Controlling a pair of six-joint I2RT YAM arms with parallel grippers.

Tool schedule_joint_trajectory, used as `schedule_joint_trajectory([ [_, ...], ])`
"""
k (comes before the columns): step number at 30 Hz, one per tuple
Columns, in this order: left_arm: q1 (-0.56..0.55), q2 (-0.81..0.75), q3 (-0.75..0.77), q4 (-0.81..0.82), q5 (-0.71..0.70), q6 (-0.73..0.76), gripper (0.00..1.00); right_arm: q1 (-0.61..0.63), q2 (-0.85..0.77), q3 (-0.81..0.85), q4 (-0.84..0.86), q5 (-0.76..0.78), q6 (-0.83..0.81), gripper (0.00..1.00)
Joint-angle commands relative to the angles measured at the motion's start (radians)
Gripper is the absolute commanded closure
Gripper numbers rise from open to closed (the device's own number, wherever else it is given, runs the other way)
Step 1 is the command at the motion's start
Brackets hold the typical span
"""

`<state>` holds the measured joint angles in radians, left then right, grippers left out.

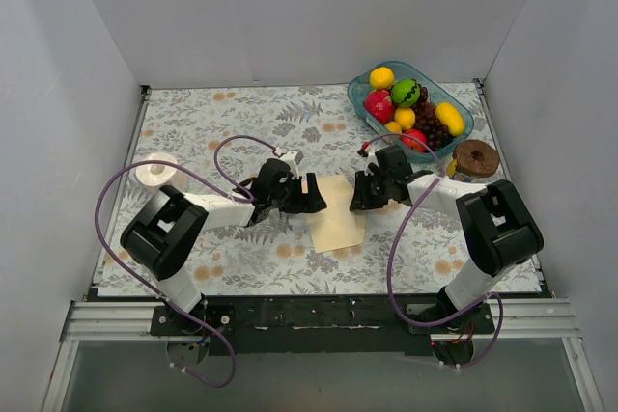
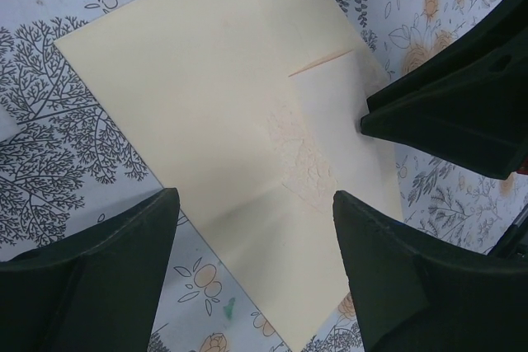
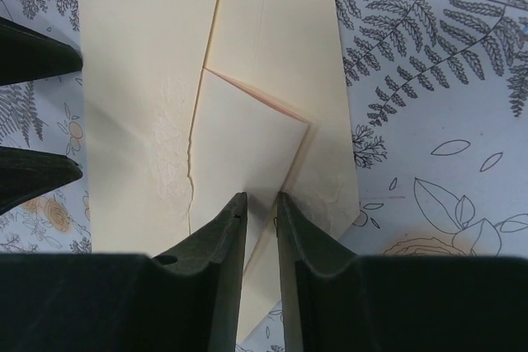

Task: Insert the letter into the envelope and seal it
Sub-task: Place the 1/2-folded letter in the envelope.

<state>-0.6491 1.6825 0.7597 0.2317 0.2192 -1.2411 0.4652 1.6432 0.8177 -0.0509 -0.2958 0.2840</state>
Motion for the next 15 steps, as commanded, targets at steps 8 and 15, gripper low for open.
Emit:
schedule_joint_trajectory([
  [8, 0.000, 0.043, 0.027, -0.038, 0.042, 0.022, 0.26, 0.012, 0.046, 0.066, 0.016, -0.051, -0.016, 0.72],
  [15, 0.000, 0.052, 0.039, -0.040, 0.052, 0.029, 0.26, 0.020, 0.067, 0.089, 0.014, -0.066, -0.017, 0.73],
])
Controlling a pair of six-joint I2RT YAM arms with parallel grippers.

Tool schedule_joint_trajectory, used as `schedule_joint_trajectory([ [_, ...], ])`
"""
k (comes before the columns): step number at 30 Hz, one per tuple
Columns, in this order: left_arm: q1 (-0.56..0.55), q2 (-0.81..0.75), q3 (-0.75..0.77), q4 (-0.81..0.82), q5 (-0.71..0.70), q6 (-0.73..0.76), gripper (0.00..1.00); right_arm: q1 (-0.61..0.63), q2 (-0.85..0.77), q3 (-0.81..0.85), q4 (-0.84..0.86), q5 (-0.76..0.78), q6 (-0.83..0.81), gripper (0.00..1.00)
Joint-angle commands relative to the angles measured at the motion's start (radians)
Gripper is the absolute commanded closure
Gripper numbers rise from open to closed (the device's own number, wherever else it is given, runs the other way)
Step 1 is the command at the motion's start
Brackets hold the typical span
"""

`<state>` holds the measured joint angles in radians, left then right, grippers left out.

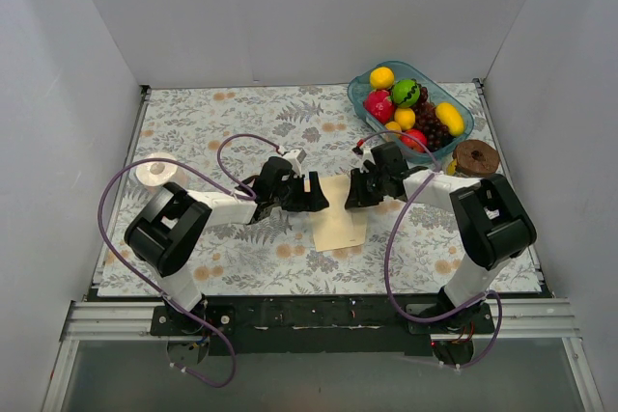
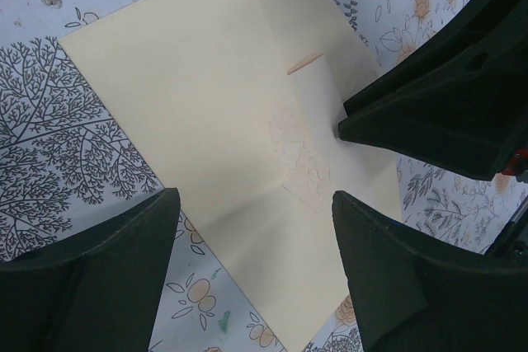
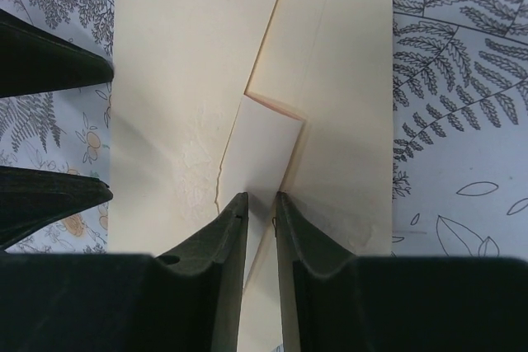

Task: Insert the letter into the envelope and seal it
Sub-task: Place the 1/2-folded letter in the envelope.

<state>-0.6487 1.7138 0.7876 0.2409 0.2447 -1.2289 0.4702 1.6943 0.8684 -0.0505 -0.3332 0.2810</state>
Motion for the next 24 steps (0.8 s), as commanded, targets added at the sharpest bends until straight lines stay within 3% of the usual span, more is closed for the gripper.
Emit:
schedule_joint_trajectory([
  [1, 0.000, 0.021, 0.015, -0.049, 0.027, 0.016, 0.26, 0.016, 0.018, 0.040, 0.014, -0.032, -0.014, 0.73],
  [24, -0.002, -0.002, -0.004, -0.048, 0.022, -0.001, 0.27, 0.031, 0.007, 0.063, -0.011, -0.007, 0.004, 0.73],
])
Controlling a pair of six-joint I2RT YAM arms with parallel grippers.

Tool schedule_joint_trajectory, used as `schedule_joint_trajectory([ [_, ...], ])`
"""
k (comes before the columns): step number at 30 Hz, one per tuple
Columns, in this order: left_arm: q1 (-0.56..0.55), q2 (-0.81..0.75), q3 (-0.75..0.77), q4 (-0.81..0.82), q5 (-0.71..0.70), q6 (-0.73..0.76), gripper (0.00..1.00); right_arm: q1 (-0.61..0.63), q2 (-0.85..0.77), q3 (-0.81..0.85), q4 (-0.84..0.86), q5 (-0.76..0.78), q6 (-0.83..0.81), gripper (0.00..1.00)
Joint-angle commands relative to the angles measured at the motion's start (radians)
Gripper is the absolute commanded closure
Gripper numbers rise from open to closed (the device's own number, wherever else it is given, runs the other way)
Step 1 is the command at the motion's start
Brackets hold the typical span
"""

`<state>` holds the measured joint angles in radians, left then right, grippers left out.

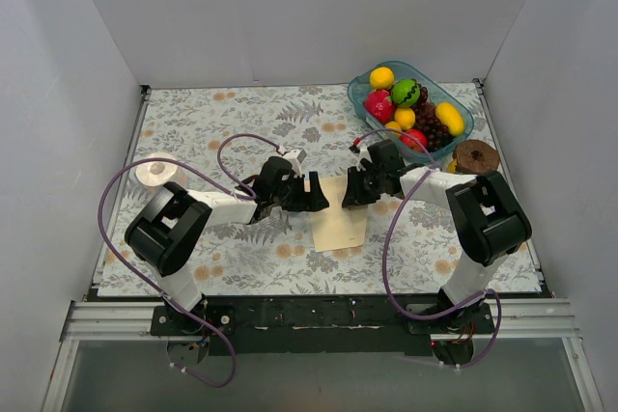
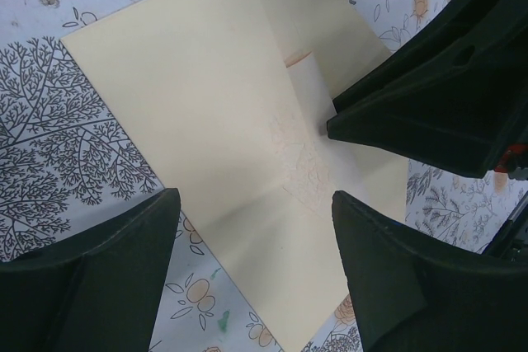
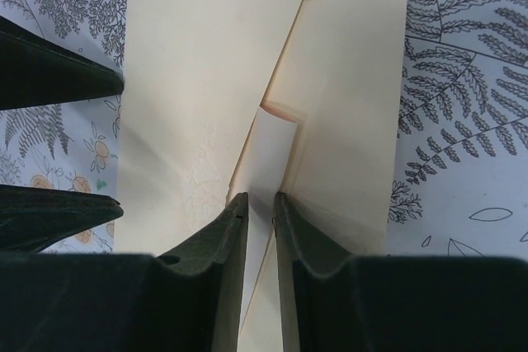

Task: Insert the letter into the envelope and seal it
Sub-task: Place the 1/2-folded letter in the envelope.

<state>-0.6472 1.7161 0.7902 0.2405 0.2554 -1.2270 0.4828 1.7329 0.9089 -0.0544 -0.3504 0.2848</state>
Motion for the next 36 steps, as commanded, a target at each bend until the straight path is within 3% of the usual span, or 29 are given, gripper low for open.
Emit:
schedule_joint_trajectory([
  [1, -0.002, -0.013, -0.008, -0.049, 0.004, -0.005, 0.27, 0.019, -0.039, 0.022, -0.012, 0.030, 0.004, 0.72],
  [13, 0.000, -0.059, -0.023, -0.073, -0.018, -0.023, 0.27, 0.019, -0.163, 0.007, -0.081, 0.129, -0.003, 0.62],
  [36, -0.055, -0.115, -0.137, -0.007, 0.036, -0.117, 0.32, 0.039, -0.194, -0.180, 0.013, 0.016, 0.059, 0.71],
])
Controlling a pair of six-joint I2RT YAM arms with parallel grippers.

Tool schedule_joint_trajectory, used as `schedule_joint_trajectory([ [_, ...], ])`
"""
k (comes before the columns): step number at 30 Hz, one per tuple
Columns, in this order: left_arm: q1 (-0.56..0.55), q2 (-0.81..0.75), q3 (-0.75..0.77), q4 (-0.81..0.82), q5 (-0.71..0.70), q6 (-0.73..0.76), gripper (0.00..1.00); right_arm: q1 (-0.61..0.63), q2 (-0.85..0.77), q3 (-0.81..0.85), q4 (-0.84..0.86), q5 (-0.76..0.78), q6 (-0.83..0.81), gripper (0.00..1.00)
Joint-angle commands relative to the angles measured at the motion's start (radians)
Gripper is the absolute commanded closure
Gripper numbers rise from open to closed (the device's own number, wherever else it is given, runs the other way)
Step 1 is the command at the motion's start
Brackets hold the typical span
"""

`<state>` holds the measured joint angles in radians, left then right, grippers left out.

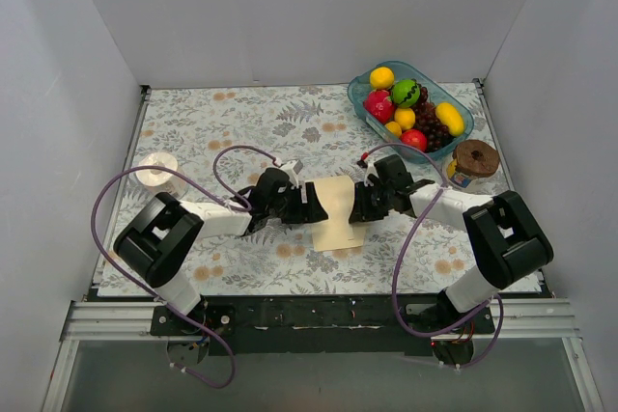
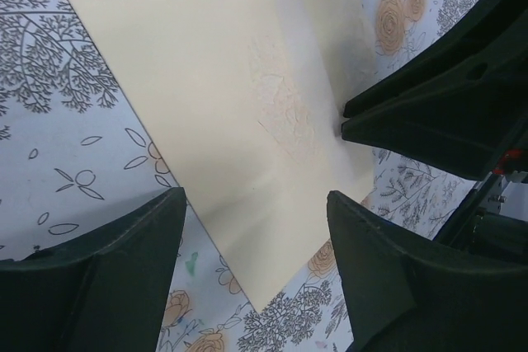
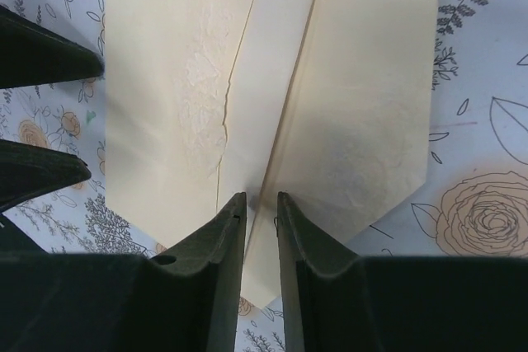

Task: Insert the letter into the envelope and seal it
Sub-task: Place the 1/2-folded letter in the envelope.

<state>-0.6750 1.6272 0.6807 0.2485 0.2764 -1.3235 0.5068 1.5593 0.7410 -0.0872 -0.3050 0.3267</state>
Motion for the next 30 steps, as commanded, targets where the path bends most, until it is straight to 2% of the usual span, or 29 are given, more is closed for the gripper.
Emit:
schedule_joint_trajectory([
  [1, -0.031, -0.026, -0.030, -0.012, 0.017, -0.025, 0.32, 0.016, -0.015, -0.012, 0.049, -0.031, 0.018, 0.72],
  [17, -0.052, -0.010, -0.035, -0.003, 0.006, -0.031, 0.33, 0.038, 0.012, 0.008, 0.044, -0.025, 0.015, 0.74],
  [21, -0.052, -0.038, -0.033, -0.038, -0.032, -0.014, 0.33, 0.038, -0.039, 0.046, 0.000, 0.015, 0.008, 0.74],
  [30, -0.051, -0.076, -0.055, -0.057, -0.059, -0.017, 0.32, 0.018, -0.197, 0.110, -0.100, 0.133, -0.002, 0.64],
])
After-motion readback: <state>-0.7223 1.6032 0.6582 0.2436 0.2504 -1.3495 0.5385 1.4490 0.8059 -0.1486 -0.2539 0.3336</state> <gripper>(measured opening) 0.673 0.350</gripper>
